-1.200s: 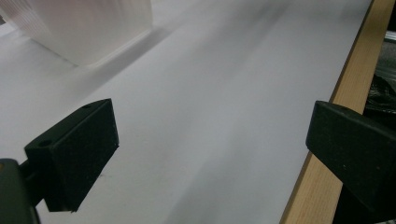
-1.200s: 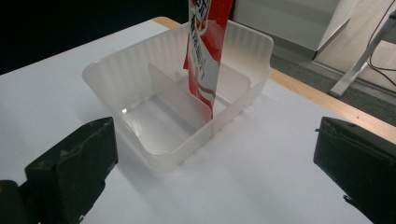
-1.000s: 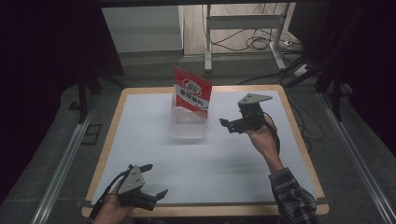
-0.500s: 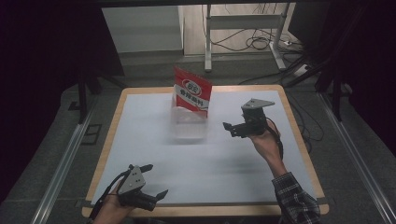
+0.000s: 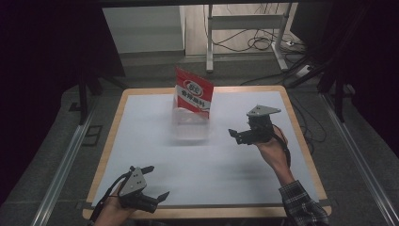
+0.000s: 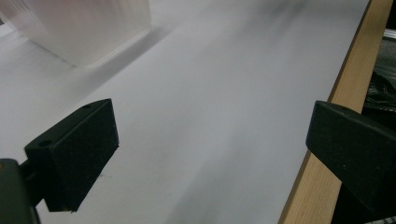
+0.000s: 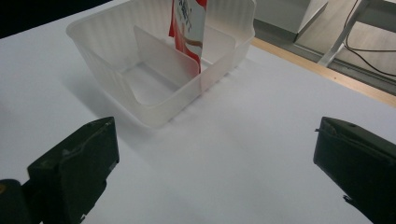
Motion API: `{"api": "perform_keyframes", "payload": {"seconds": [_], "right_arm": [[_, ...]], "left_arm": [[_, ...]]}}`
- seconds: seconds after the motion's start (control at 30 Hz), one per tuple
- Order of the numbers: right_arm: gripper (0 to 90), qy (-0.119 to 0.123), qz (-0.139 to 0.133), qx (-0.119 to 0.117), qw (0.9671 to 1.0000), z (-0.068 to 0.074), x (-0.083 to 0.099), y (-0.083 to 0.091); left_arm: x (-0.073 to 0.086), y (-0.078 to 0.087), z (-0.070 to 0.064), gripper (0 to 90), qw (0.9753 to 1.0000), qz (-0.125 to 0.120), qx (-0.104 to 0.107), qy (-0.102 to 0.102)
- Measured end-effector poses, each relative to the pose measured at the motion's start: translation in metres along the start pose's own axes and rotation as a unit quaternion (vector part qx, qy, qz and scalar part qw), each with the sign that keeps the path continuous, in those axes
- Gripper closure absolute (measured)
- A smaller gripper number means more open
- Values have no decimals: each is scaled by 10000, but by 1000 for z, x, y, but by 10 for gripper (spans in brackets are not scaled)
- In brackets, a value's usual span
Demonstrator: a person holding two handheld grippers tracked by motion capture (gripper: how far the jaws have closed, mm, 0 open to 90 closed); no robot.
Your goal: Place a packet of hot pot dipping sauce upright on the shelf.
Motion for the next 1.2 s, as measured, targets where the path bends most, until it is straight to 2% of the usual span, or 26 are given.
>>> {"api": "perform_keyframes", "payload": {"seconds": [0.3, 0.4, 0.97, 1.07, 1.2], "right_arm": [[1, 81, 2, 40, 10000, 0, 9, 18], [2, 177, 21, 60, 9998, 1, 13, 22], [1, 338, 47, 126, 9993, 3, 31, 39], [0, 339, 62, 128, 9993, 3, 35, 41], [0, 197, 87, 98, 9997, -1, 43, 45]], "left_arm": [[0, 0, 0, 23, 10000, 1, 0, 3], [0, 0, 0, 24, 10000, 4, -1, -1], [0, 0, 0, 23, 10000, 11, -9, -11], [0, 0, 0, 24, 10000, 14, -10, -14], [0, 0, 0, 23, 10000, 15, -12, -18]]}}
Point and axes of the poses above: each handheld gripper's, and its own axes: y roughly backward along the jaws, x roughly out of its underside, z roughly to its left, the point moved 9 cm from there along -y, roughly forward along the jaws, and after that the axes turned 9 degrees about -y, right-handed, at the moved point
